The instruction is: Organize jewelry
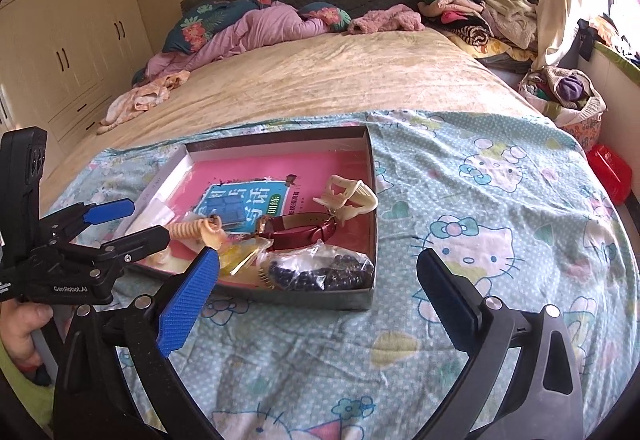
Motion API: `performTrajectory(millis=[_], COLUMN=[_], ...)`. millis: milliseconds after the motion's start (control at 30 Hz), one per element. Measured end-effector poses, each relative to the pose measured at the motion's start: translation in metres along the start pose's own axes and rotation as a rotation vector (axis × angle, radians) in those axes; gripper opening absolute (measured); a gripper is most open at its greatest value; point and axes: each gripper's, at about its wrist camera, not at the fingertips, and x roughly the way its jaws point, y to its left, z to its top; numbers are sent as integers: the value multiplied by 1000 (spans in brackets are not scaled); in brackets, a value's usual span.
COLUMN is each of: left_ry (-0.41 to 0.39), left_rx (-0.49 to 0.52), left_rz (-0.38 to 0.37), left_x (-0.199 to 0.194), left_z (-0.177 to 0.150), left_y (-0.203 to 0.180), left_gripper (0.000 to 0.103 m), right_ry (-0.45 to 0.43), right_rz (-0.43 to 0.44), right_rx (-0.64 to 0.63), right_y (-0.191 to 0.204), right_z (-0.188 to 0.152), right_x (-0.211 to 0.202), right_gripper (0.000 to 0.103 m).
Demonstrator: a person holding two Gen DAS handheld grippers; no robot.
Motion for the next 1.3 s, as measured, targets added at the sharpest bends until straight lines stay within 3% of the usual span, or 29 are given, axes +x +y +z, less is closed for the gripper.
performTrajectory(millis=[500,900,1300], left_ry=[-77,-90,-77], left_rx=[-62,-82,-80], left_rz=[26,10,13], left_x=[-70,-94,-95], left_z=[-52,-94,-99], left_y=[-14,-24,-26], left_gripper=[93,93,93], right_ry=[-80,-67,-67], right_rz=[39,53,46], right_rx=[-52,-46,-35], right_y=[33,50,50], right_z=[-41,-80,-86], right_x=[-80,-101,-105], right_gripper=[98,99,99])
